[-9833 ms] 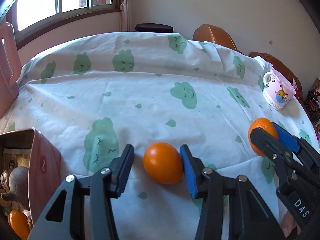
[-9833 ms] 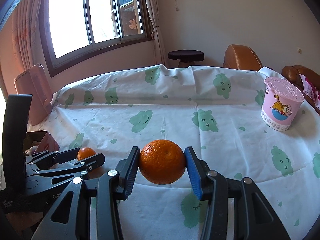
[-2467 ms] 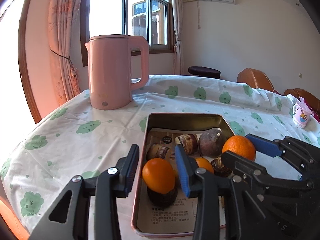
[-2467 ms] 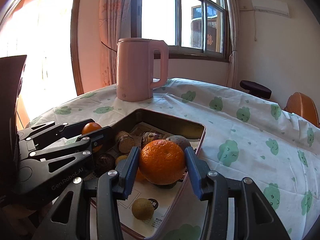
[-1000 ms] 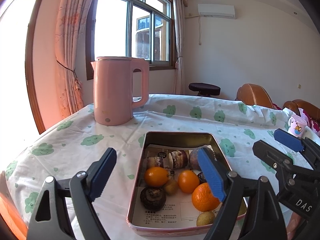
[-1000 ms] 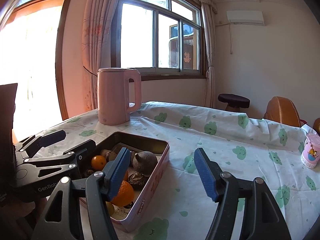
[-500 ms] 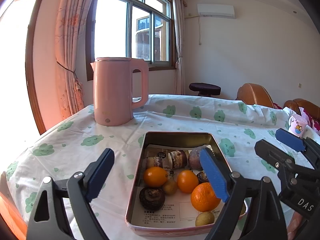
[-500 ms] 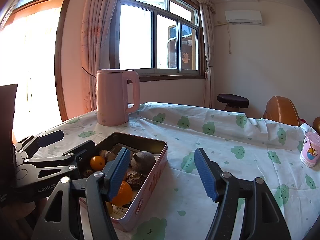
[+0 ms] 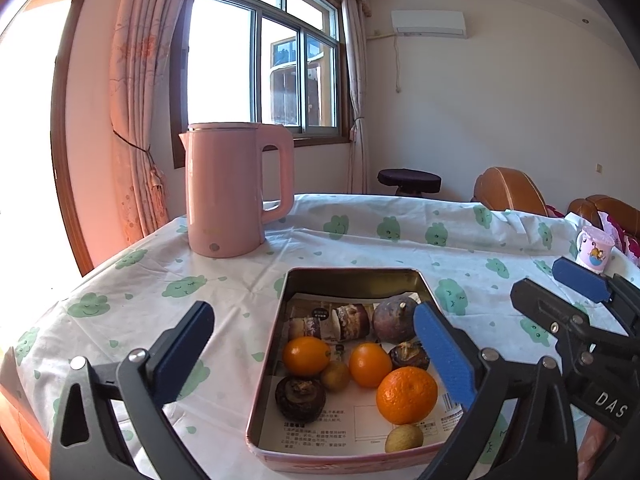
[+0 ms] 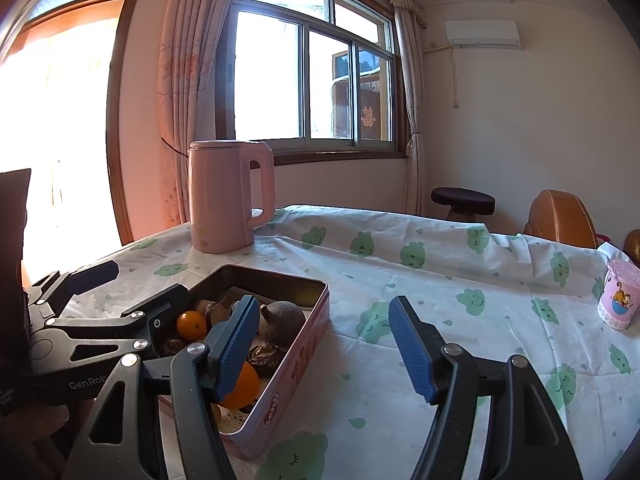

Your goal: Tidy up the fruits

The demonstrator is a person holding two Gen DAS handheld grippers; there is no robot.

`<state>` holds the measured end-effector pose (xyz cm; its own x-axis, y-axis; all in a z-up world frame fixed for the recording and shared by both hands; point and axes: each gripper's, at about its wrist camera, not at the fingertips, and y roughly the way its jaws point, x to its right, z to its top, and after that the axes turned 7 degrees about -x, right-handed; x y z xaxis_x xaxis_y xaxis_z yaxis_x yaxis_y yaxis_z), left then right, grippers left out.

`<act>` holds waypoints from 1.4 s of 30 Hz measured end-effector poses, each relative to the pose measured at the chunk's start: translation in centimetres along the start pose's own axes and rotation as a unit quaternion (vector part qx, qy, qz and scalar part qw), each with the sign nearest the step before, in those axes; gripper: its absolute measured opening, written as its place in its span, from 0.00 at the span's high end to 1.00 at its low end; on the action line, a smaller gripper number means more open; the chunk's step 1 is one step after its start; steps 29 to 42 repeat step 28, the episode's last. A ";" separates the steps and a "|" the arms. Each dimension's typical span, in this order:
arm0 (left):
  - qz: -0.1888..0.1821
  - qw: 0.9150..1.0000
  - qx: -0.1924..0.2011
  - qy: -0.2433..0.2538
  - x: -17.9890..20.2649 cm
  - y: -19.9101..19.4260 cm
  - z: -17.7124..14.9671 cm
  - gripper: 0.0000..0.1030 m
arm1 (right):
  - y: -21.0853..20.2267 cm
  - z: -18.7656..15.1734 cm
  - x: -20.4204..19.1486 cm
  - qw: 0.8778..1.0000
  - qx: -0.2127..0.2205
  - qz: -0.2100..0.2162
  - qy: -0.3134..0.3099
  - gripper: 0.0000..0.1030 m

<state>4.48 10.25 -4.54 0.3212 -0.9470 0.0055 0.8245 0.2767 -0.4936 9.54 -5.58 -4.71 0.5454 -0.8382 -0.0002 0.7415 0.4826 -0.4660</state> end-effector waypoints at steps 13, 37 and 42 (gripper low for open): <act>-0.004 1.000 0.023 0.004 0.4 -1.0 0.4 0.00 | -0.9 0.0 0.7 1.000 0.010 -0.012 0.005 0.33; 0.006 1.000 0.019 0.012 0.9 -0.8 0.1 0.00 | -1.0 -0.1 1.0 1.000 0.009 -0.012 0.006 0.33; 0.006 1.000 0.019 0.012 0.9 -0.8 0.1 0.00 | -1.0 -0.1 1.0 1.000 0.009 -0.012 0.006 0.33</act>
